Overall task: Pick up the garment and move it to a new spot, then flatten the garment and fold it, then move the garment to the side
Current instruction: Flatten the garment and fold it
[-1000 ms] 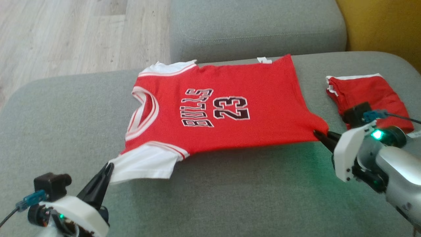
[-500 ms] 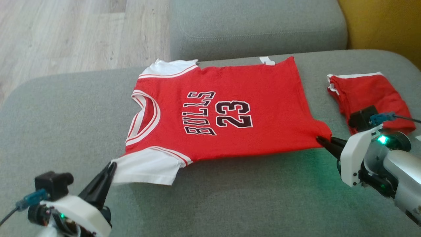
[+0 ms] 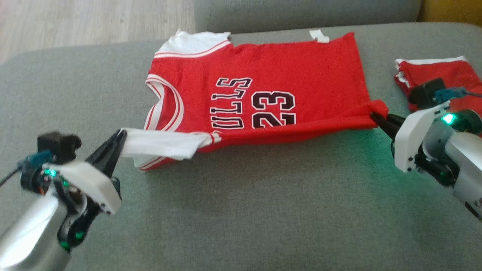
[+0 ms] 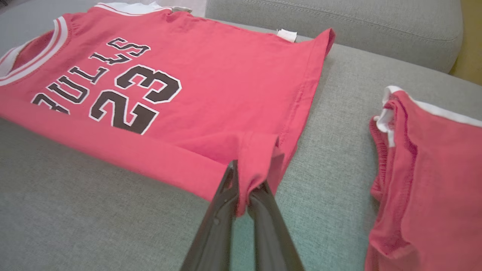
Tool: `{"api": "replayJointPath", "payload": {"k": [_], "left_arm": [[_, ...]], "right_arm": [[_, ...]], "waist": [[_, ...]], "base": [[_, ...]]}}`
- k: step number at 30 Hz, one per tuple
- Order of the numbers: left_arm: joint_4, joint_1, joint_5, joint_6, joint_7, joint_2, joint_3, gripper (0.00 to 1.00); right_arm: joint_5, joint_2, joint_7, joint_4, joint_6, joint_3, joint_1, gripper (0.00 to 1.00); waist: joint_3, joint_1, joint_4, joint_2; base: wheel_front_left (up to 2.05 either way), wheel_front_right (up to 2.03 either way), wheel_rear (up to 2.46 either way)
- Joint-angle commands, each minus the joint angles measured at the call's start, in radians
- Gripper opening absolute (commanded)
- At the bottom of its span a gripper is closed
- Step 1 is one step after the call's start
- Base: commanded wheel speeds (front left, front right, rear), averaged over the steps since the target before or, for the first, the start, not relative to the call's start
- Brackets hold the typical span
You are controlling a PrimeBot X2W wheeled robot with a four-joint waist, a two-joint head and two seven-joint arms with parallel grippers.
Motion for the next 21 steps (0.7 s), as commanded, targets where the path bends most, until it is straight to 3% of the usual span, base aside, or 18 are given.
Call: {"api": "replayJointPath", "payload": {"k": [1, 11, 20, 21], "left_arm": [[0.003, -0.091, 0.014, -0.007, 0.010, 0.031, 0.037, 0.00], [0.217, -0.325, 0.103, -0.060, 0.098, 0.010, -0.070, 0.00], [0.390, -0.493, 0.155, -0.073, 0.069, -0.035, -0.154, 0.00], [0.408, -0.509, 0.161, -0.074, 0.058, -0.041, -0.161, 0.00]], "right_arm": [[-0.012, -0.008, 0.003, 0.009, -0.001, -0.008, -0.024, 0.00], [-0.025, 0.060, 0.027, 0.110, -0.001, 0.019, -0.100, 0.00], [-0.041, 0.101, 0.001, 0.179, -0.001, 0.048, -0.170, 0.00], [-0.047, 0.105, -0.016, 0.189, -0.001, 0.046, -0.179, 0.50]], "waist": [[0.024, -0.0002, 0.006, 0.0000], [0.099, -0.0002, -0.007, 0.0000], [0.155, -0.0002, -0.018, 0.0000], [0.160, -0.0002, -0.018, 0.0000]], "base": [[0.00, 0.00, 0.00], [0.00, 0.00, 0.00], [0.00, 0.00, 0.00], [0.00, 0.00, 0.00]]}}
